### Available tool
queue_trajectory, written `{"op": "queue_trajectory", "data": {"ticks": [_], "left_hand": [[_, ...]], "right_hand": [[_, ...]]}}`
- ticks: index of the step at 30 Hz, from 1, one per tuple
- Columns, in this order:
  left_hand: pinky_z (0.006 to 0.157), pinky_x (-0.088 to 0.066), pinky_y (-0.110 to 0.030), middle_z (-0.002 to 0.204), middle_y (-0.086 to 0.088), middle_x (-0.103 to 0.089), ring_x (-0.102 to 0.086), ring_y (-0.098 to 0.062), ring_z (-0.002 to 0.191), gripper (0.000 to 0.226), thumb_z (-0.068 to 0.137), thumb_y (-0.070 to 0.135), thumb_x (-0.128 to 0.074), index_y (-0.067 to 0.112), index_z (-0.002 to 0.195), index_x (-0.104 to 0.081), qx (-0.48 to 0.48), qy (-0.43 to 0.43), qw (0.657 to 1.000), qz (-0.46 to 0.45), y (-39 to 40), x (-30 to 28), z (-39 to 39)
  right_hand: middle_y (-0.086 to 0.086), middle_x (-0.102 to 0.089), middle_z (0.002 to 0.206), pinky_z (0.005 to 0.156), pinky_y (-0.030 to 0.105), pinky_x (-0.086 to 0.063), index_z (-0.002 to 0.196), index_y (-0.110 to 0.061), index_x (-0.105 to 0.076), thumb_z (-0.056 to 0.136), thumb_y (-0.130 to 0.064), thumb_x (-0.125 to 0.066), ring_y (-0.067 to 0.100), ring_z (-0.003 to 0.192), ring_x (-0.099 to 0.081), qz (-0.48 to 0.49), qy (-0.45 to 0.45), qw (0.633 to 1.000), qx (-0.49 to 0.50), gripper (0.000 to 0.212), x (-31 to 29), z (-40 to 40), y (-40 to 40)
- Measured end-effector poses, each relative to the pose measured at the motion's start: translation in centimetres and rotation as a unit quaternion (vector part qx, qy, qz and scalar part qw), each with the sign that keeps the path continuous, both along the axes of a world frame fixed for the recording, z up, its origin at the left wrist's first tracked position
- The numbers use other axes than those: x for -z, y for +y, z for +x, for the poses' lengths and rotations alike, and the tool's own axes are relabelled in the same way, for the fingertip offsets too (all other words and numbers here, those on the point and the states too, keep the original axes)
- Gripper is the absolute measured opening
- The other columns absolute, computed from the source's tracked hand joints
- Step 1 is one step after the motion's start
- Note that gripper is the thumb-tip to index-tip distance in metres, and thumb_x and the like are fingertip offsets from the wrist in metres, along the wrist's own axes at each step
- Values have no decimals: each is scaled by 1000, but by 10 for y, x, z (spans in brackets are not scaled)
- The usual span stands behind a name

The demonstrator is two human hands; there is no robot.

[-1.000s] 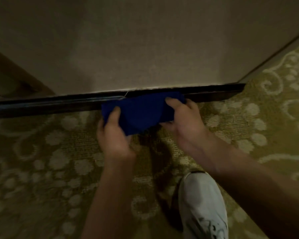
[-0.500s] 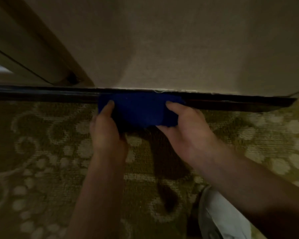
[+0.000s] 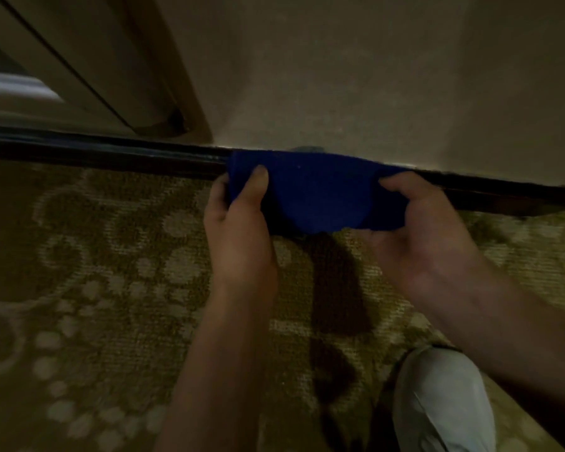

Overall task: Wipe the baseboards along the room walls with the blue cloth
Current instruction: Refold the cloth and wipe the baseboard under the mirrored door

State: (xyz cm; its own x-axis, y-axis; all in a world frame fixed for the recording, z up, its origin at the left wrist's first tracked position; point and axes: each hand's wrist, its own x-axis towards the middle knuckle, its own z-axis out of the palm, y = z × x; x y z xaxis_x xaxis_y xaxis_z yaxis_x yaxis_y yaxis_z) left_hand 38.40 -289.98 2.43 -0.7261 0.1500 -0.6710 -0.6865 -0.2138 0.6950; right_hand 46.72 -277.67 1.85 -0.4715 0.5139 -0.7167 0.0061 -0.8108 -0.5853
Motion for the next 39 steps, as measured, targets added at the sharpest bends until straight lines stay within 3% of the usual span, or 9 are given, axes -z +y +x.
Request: {"op": "queue_trajectory", "data": {"ticks": [3, 7, 12, 18, 22, 24, 30, 36, 39], "left_hand": [[104, -51, -35, 116, 9, -67, -66, -11, 109, 24, 95, 18, -65, 39, 105, -62, 19, 24, 999, -29, 8, 12, 10], [108, -48, -47, 133, -1, -62, -62, -22, 118, 44, 97, 16, -63, 26, 139, -54, 56, -51, 997, -28, 0, 30, 19], [103, -51, -46, 127, -4, -68, -67, -24, 113, 41, 97, 12, -60, 21, 137, -56, 46, -45, 998, 24, -14, 27, -3], [67, -63, -33, 124, -3, -70, -70, -23, 107, 38, 98, 21, -57, 24, 136, -58, -50, -46, 998, -15, -76, 31, -62], [98, -53, -50, 133, -4, -64, -65, -26, 116, 56, 90, 22, -69, 25, 143, -51, 22, -53, 998, -19, -57, 48, -54], [105, -48, -54, 129, -4, -66, -65, -26, 115, 52, 88, 25, -72, 24, 137, -56, 79, -52, 996, -5, -48, 54, -39], [107, -48, -49, 124, -5, -69, -66, -26, 114, 25, 93, 18, -68, 22, 118, -65, 123, -69, 989, 52, -58, 57, -34], [105, -49, -47, 130, 0, -60, -62, -25, 117, 55, 90, 27, -72, 22, 141, -50, 115, -90, 989, -11, -56, 48, -43], [99, -54, -42, 124, 1, -67, -68, -20, 107, 47, 89, 29, -72, 22, 133, -60, 125, -54, 990, -27, -57, 61, -42]], "right_hand": [[12, -75, 106, 67, 33, -61, 109, -4, -67, 93, 0, -48, 26, 93, -73, 3, -39, 999, -10, 25, 16, 6, 0], [16, -71, 118, 66, 34, -60, 122, -4, -63, 90, 1, -47, 30, 99, -71, -12, -92, 996, 11, 36, 29, 12, 3], [17, -72, 115, 71, 36, -59, 117, -3, -64, 95, 0, -44, 28, 101, -71, -21, -29, 999, -13, 30, 8, 2, -2], [17, -70, 117, 71, 36, -62, 125, -4, -60, 96, 3, -47, 29, 100, -70, -78, -26, 992, -92, 32, 9, -68, -61], [18, -68, 124, 84, 35, -58, 125, -3, -60, 96, -1, -47, 31, 114, -65, -65, -28, 997, -28, 32, 18, -48, -46], [15, -68, 126, 85, 33, -57, 128, -5, -59, 97, -5, -47, 28, 115, -65, -50, -34, 998, -2, 34, 19, -28, -34], [10, -67, 128, 89, 34, -52, 132, -9, -57, 102, -12, -45, 24, 113, -64, -11, -84, 996, -24, 33, 21, -16, -41], [15, -65, 128, 71, 34, -57, 132, -10, -58, 92, -13, -56, 31, 111, -66, 38, -158, 985, 59, 39, 28, -41, -52], [11, -64, 125, 76, 32, -55, 135, -12, -51, 93, -18, -58, 24, 105, -66, 62, -144, 984, 87, 43, 37, -40, -64]]}}
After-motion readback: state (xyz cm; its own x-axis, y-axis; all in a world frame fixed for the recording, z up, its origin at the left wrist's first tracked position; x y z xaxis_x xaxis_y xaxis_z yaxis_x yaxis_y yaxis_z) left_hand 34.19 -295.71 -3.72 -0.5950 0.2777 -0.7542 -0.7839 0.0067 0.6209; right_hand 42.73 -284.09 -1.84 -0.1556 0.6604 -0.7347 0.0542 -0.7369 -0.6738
